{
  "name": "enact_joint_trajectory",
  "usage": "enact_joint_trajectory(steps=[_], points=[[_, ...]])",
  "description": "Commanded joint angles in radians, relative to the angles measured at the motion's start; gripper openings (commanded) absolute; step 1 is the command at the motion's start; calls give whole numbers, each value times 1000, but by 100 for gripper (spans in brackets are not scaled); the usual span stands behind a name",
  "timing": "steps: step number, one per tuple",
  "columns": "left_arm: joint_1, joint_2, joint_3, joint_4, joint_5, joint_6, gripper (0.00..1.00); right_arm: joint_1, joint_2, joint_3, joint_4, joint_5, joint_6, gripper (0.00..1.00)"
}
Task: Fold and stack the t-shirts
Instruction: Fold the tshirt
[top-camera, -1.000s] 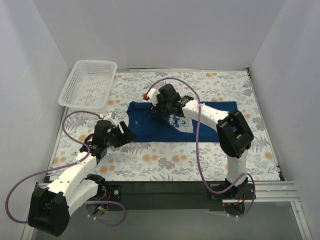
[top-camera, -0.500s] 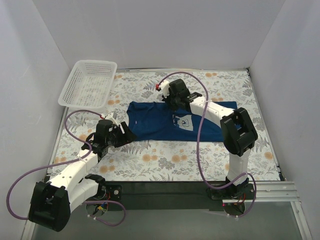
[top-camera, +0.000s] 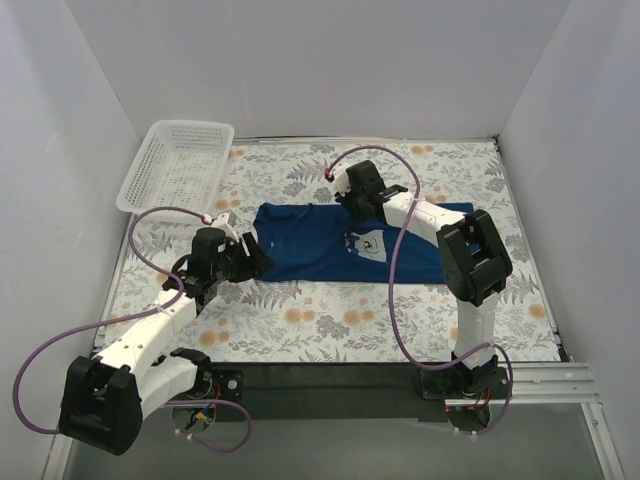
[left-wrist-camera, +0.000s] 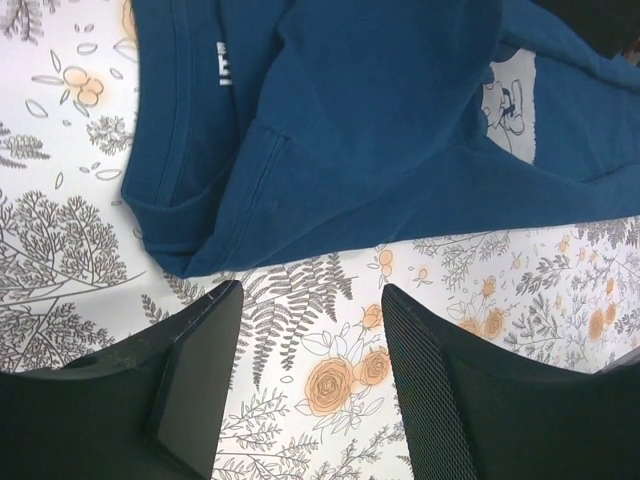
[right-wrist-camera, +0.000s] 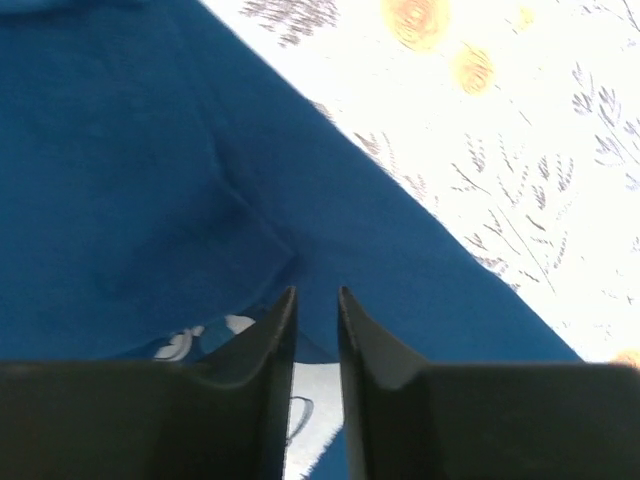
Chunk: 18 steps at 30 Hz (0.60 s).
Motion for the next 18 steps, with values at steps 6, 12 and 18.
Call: enact_joint_trajectory(steps=[6, 12, 18], points=[[4, 59, 113, 26, 57, 104, 52, -96, -112, -2, -79, -428, -92, 34], [4, 245, 198, 39, 71, 179, 49, -94, -169, -51, -253, -1016, -249, 30], [3, 381, 251, 36, -10, 208, 45, -114, -257, -164, -253, -951, -245, 31]])
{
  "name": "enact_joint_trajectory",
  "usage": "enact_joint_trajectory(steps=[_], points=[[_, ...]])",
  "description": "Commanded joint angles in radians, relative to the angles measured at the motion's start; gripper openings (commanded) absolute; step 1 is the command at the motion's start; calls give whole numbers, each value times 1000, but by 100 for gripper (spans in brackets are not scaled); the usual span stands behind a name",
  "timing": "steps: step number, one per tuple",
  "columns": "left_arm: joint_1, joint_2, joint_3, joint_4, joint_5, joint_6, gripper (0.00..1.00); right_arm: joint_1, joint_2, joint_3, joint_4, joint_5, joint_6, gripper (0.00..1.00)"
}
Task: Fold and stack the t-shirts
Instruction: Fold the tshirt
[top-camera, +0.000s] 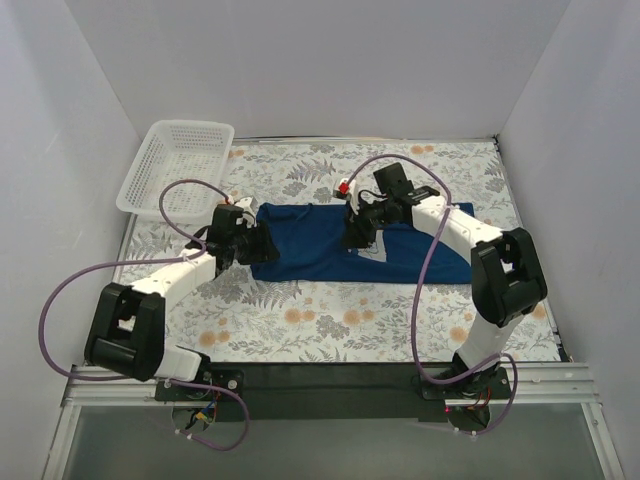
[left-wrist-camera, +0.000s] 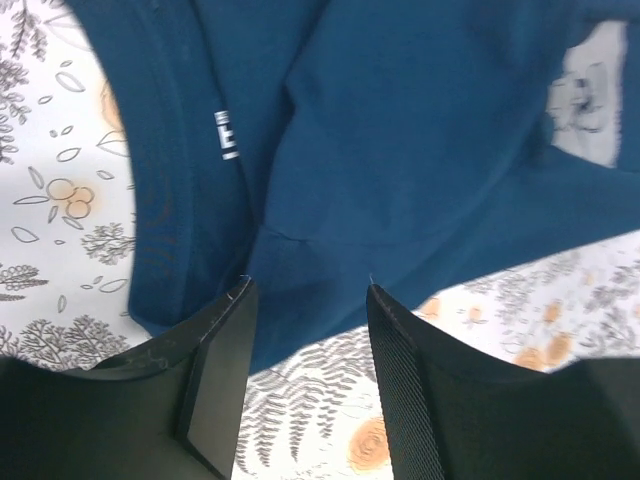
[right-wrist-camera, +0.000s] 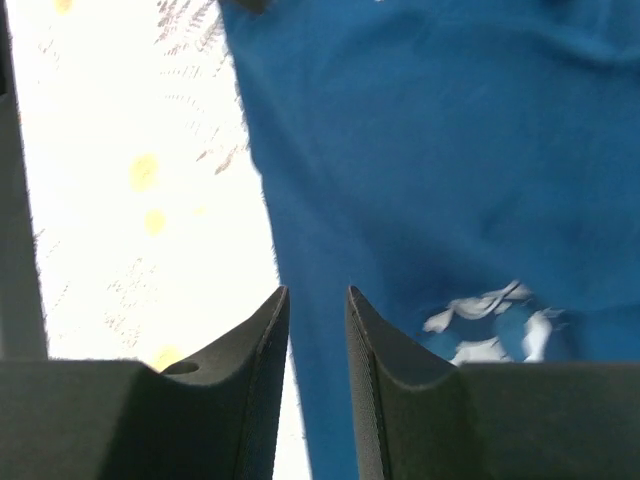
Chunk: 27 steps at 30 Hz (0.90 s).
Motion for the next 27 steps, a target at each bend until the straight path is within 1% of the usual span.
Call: enact_joint_trajectory(steps=[1, 3, 7, 9, 11, 12, 14, 15, 17, 19, 23, 24, 27], points=[[3, 42, 50, 5, -59, 48, 44, -32, -76, -62, -40, -65, -29, 31], [3, 62, 60, 6, -73, 50, 42, -52, -110, -96, -40, -56, -29, 31], [3, 117, 85, 2, -27, 57, 39, -84, -142, -144, -42, -33, -27, 31], [3, 149, 97, -6, 2, 59, 34, -108, -159, -157, -43, -26, -23, 31], [3, 178, 112, -21, 8, 68, 27, -133, -173, -180, -45, -23, -21, 31], [3, 188, 117, -28, 11, 71, 17, -162, -191, -190, -46, -23, -21, 31], [3, 203, 128, -47, 8, 82, 7, -196, -211, -213, -57, -16, -26, 32], [3, 211, 139, -54, -1, 84, 0, -231, -234, -222, -66, -8, -32, 32], [3, 209, 146, -75, -60, 84, 0, -269, -257, -255, -83, 19, -50, 32], [3, 198, 151, -89, -128, 73, 0, -338, -293, -278, -91, 56, -61, 32], [3, 197, 152, -112, -195, 68, 0, -472, -339, -326, -123, 112, -112, 31], [3, 201, 154, -110, -200, 68, 0, -527, -352, -344, -133, 119, -136, 32], [3, 241, 177, -101, -177, 77, 0, -610, -371, -372, -156, 136, -170, 32]])
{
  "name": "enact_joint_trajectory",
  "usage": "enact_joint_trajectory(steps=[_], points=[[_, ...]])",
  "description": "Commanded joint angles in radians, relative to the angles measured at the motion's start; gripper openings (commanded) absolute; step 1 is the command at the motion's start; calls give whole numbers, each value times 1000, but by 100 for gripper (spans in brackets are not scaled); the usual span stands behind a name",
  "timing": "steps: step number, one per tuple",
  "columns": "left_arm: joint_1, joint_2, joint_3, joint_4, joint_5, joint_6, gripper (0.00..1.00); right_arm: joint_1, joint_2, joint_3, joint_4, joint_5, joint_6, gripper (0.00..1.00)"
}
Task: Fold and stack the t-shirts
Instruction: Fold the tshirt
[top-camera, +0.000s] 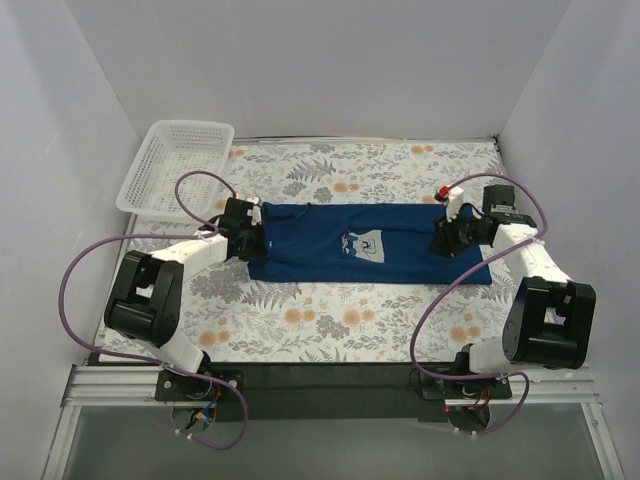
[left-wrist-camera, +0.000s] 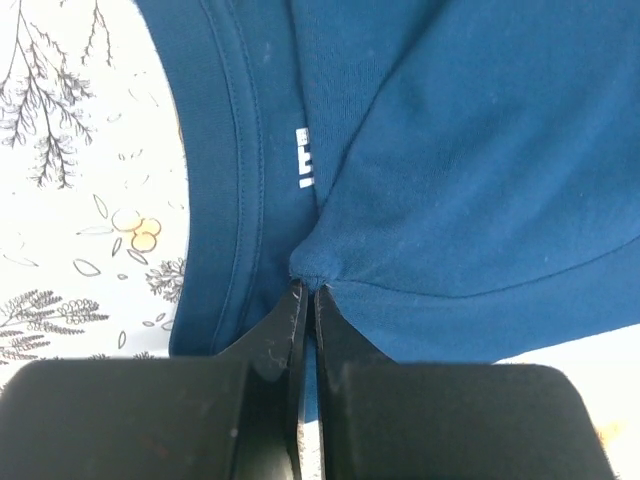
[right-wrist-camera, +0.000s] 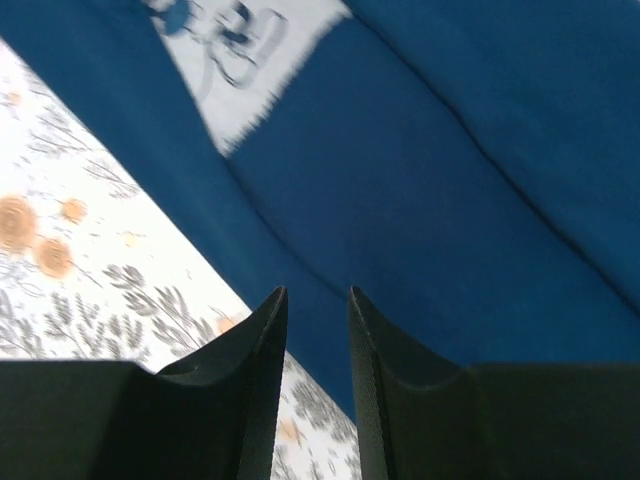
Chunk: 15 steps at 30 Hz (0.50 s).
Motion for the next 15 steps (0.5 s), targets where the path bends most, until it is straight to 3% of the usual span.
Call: enact_joint_trajectory(steps=[1, 2, 7, 10, 15], points=[[3, 40, 70, -7, -38, 20, 1, -83, -40, -33, -53, 32, -82, 33], [3, 54, 80, -6, -31, 23, 10, -98, -43, -39, -56, 35, -90, 33], [3, 27, 103, -13, -87, 14, 32, -222, -54, -30, -77, 55, -131, 35], [3, -113, 92, -15, -97, 21, 43, -282, -39, -8, -80, 79, -139, 39], [4, -465, 22, -18, -127, 12, 77, -353, 27, 74, -87, 85, -133, 45]])
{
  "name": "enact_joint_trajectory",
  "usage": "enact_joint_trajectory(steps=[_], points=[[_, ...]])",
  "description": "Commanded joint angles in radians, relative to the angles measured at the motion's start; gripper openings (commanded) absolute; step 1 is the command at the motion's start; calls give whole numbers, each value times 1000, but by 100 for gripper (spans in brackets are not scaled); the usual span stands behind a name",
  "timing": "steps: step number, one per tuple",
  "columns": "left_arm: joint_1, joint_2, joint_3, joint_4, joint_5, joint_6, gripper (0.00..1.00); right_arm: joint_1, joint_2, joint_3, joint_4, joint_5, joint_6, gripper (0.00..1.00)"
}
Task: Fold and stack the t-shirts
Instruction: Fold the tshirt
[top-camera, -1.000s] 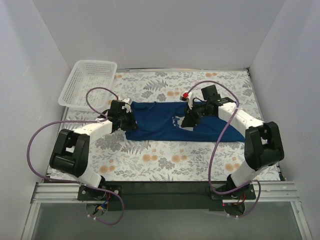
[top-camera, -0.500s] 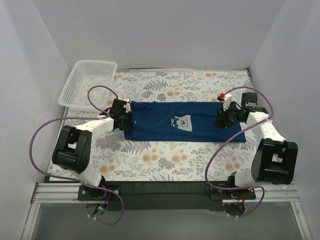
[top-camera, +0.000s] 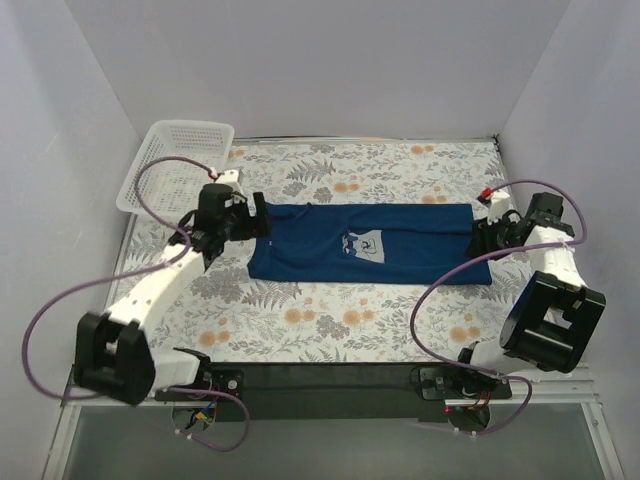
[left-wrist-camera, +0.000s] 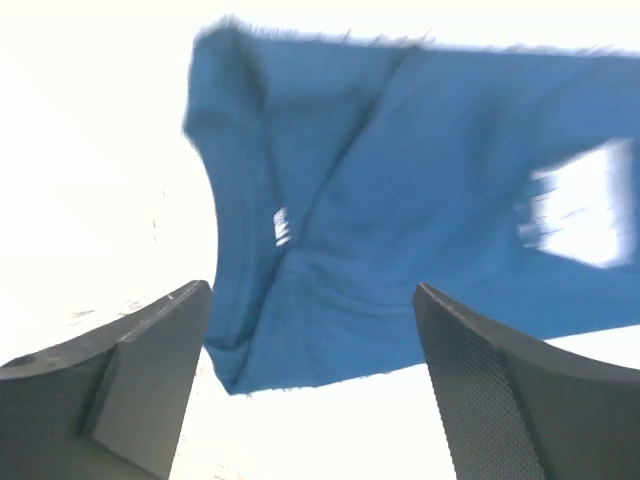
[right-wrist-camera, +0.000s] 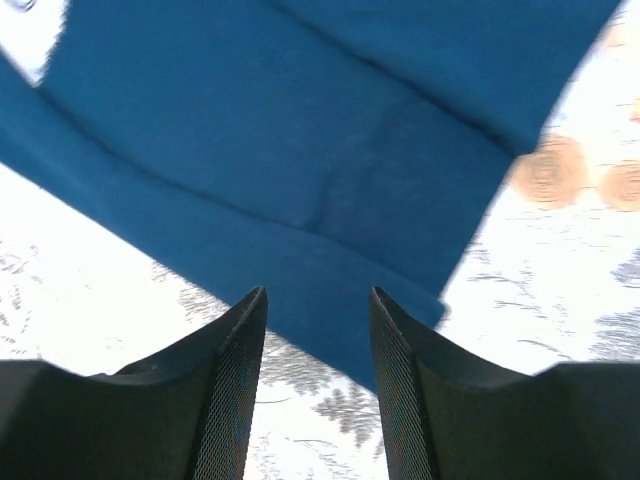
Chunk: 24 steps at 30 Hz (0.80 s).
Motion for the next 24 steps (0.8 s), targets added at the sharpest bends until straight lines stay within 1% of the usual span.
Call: enact_joint_trajectory(steps=[1, 2, 3, 4, 5, 6, 7, 8, 9, 10, 12, 13, 15, 16, 17, 18, 19, 20, 21, 22, 23, 24], points=[[6, -260, -47, 7, -51, -16, 87, -55, 71, 117, -31, -27, -21, 45], [7, -312, -79, 7, -51, -39, 90, -60, 91, 145, -53, -44, -26, 45], [7, -361, -146, 7, -45, -99, 93, -63, 113, 171, -85, -59, -41, 46], [7, -463, -189, 15, -31, -140, 95, -64, 130, 197, -125, -107, -73, 46], [9, -502, -229, 22, 28, -179, 95, -66, 145, 228, -178, -148, -130, 47], [9, -542, -268, 32, 59, -222, 95, -66, 173, 272, -306, -185, -279, 47], [10, -596, -352, 44, 84, -325, 95, -64, 185, 295, -370, -263, -362, 51], [10, -618, -387, 53, 126, -372, 95, -61, 199, 315, -457, -294, -480, 55], [10, -635, -429, 59, 130, -430, 95, -54, 220, 332, -560, -314, -562, 57], [10, -657, -496, 65, 131, -546, 94, -43, 231, 334, -623, -310, -742, 58], [10, -659, -555, 82, 138, -642, 89, 3, 244, 294, -656, -287, -825, 58], [10, -650, -594, 100, 141, -702, 86, 17, 237, 273, -651, -277, -899, 60], [10, -604, -610, 102, 113, -731, 83, 70, 201, 233, -634, -282, -940, 60], [10, -581, -612, 95, 99, -744, 83, 90, 184, 196, -567, -294, -899, 62], [10, -525, -606, 90, 86, -753, 82, 145, 149, 178, -495, -284, -827, 62], [10, -497, -599, 82, 55, -762, 82, 179, 132, 158, -422, -227, -761, 62], [10, -471, -590, 72, 44, -771, 82, 218, 115, 107, -252, -187, -694, 62], [10, -436, -584, 75, 44, -777, 82, 288, 87, 84, -169, -147, -553, 61], [10, -382, -572, 81, 39, -787, 82, 322, 78, 60, -98, -74, -493, 61], [10, -354, -567, 93, 39, -791, 82, 350, 73, 40, -20, -51, -424, 61], [10, -334, -560, 101, 39, -790, 82, 377, 79, 45, 93, -34, -311, 60], [10, -299, -544, 107, 38, -782, 82, 418, 93, 62, 128, -29, -261, 60]])
